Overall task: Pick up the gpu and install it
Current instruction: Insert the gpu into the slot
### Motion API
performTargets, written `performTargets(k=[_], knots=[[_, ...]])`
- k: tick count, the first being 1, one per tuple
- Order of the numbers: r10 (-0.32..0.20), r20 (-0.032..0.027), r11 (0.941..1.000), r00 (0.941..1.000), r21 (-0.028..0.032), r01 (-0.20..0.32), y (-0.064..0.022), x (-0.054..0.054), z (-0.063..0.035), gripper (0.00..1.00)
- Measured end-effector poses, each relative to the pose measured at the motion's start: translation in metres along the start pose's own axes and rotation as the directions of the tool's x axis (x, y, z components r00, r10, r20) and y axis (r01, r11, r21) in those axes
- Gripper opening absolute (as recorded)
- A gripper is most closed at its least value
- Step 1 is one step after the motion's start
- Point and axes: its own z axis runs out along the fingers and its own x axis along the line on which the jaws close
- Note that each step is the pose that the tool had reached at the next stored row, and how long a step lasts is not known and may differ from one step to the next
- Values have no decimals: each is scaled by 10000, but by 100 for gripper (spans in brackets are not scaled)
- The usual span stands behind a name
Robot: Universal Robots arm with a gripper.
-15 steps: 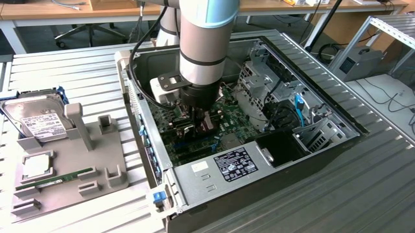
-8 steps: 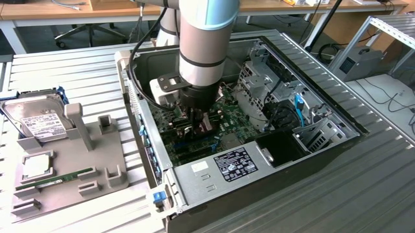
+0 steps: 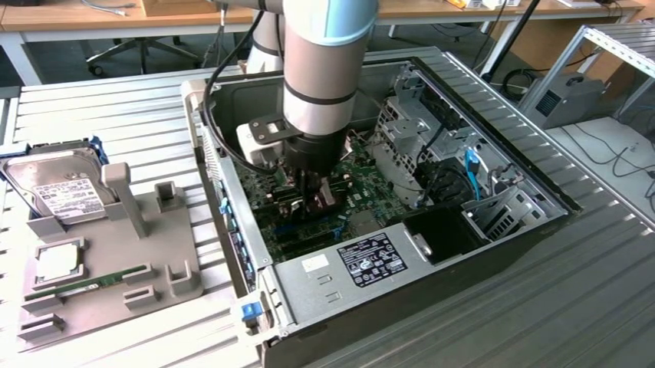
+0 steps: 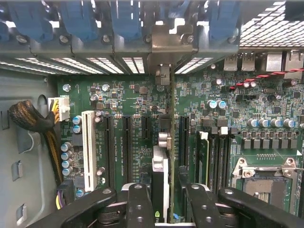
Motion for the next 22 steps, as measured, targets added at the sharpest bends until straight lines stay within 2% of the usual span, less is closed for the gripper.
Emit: performTargets(k=[2,13,22], knots=[[0,4,10000,10000,3,0,-2,-1,-35,34],[-1,-16,10000,10000,6,1,-16,-30,-360,34],[-2,-35,10000,10000,7,2,-32,-57,-714,34]])
